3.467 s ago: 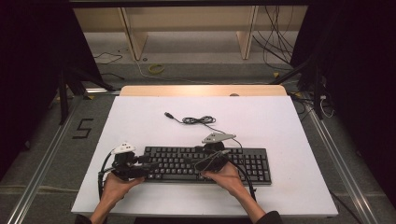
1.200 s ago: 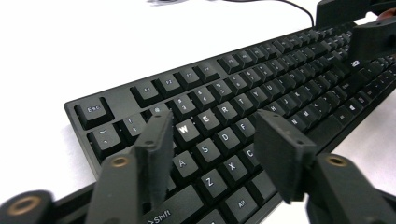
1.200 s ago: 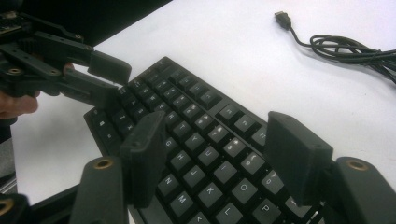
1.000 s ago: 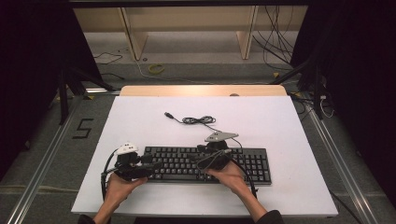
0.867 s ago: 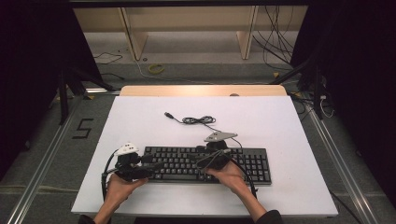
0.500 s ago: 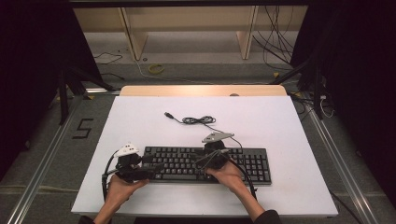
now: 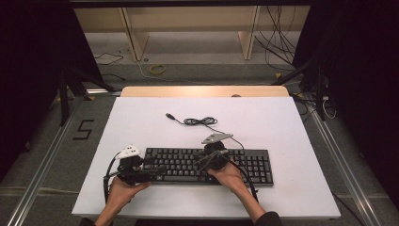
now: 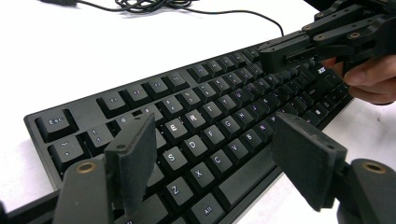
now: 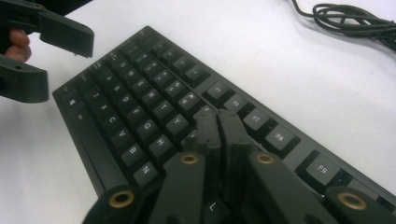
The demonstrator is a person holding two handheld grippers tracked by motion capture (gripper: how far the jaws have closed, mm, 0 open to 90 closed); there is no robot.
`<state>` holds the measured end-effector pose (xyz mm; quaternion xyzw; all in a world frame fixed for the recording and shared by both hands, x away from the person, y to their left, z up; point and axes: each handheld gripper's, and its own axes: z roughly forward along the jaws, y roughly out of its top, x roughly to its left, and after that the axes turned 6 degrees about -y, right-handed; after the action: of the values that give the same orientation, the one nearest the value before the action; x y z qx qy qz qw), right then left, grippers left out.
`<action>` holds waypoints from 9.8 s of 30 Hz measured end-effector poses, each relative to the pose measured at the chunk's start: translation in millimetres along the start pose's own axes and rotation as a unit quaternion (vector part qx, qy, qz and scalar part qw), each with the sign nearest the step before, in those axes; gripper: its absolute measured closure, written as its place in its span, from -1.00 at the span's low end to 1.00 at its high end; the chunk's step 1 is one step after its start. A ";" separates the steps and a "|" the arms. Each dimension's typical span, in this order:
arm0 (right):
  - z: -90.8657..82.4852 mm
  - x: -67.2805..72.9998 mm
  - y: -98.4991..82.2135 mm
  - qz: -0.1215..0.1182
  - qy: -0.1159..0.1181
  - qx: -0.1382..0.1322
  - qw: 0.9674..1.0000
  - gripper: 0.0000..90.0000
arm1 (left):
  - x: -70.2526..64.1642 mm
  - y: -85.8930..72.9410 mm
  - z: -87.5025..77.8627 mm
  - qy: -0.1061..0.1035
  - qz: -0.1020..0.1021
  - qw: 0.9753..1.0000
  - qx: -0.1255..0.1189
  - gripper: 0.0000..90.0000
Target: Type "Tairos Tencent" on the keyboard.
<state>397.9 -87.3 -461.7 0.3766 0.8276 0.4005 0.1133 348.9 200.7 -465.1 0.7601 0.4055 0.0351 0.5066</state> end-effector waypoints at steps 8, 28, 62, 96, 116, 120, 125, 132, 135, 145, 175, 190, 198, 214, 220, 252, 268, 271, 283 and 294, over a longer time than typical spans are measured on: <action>2.5 0.6 -0.8 -0.003 -0.004 0.009 1.000 1.00 | -0.6 -0.5 -1.4 -0.006 0.003 1.000 -0.007 -0.35; 15.0 6.0 -5.7 -0.020 -0.011 0.035 0.999 1.00 | -0.7 -0.8 -2.1 -0.008 0.005 1.000 -0.011 -0.38; -17.3 -1.1 -6.6 0.015 0.023 -0.025 0.999 0.23 | 3.7 6.2 6.5 0.003 0.006 1.000 0.004 -0.05; -44.4 -3.6 -21.0 0.019 0.036 -0.061 0.997 -0.08 | 7.9 20.4 33.1 0.017 0.031 0.997 0.062 0.98; -46.3 -2.4 -24.3 0.016 0.035 -0.061 0.997 -0.15 | 9.3 22.5 51.4 0.020 0.041 0.995 0.090 0.98; -46.3 -3.1 -24.9 0.016 0.034 -0.061 0.997 -0.16 | 10.2 22.2 54.2 0.018 0.041 0.994 0.095 0.98; -46.7 -3.4 -25.1 0.017 0.033 -0.061 0.997 -0.16 | 9.2 22.4 55.6 0.017 0.041 0.994 0.097 0.98; -46.7 -3.1 -25.2 0.016 0.031 -0.060 0.998 -0.16 | 9.2 20.6 58.4 0.015 0.043 0.994 0.101 0.98; -47.0 -3.3 -25.1 0.017 0.031 -0.061 0.997 -0.16 | 7.0 21.5 57.4 0.019 0.053 0.993 0.105 0.98; -47.2 -4.8 -24.6 0.018 0.029 -0.063 0.997 -0.16 | 2.5 28.8 44.6 0.013 0.050 0.996 0.076 0.72; -35.3 -6.8 -15.2 0.021 0.013 -0.056 0.998 -0.07 | 1.4 28.8 23.3 -0.009 0.030 0.999 0.041 -0.12; -18.6 -4.0 -10.7 0.012 -0.011 -0.018 1.000 0.58 | 0.4 25.4 14.8 -0.019 0.015 0.999 0.026 -0.25; -11.1 -2.5 -10.3 0.001 -0.019 -0.003 1.000 0.89 | 1.4 23.5 9.7 -0.020 0.014 1.000 0.015 -0.27; -1.6 -2.9 -12.6 -0.002 -0.019 0.023 1.000 1.00 | -1.1 17.7 1.0 -0.021 0.017 1.000 -0.002 -0.28; -0.5 -3.4 -13.1 -0.003 -0.021 0.027 0.999 1.00 | -1.5 15.5 -0.8 -0.022 0.019 1.000 -0.002 -0.29; -2.8 -5.6 -14.2 0.009 -0.017 0.015 1.000 0.98 | 1.3 10.7 -1.7 -0.022 0.015 1.000 0.001 -0.29; -20.8 -6.6 -11.5 0.017 -0.003 -0.021 1.000 0.60 | 2.1 10.6 -0.7 -0.018 0.016 1.000 0.004 -0.29; -23.9 -6.5 -11.6 0.022 0.003 -0.026 0.999 0.50 | 2.2 10.6 -0.4 -0.018 0.016 1.000 0.005 -0.28; -32.0 -5.5 -13.1 0.027 0.009 -0.032 0.999 0.22 | 3.5 10.7 0.7 -0.013 0.015 1.000 0.012 -0.20; -37.6 -4.9 -16.8 0.025 0.009 -0.038 0.999 0.11 | 5.1 10.8 3.8 -0.006 0.015 0.999 0.031 0.12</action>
<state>373.9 -119.2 -450.2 0.3887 0.8032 0.4379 0.1097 360.4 199.5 -460.1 0.7817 0.3923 0.0253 0.4842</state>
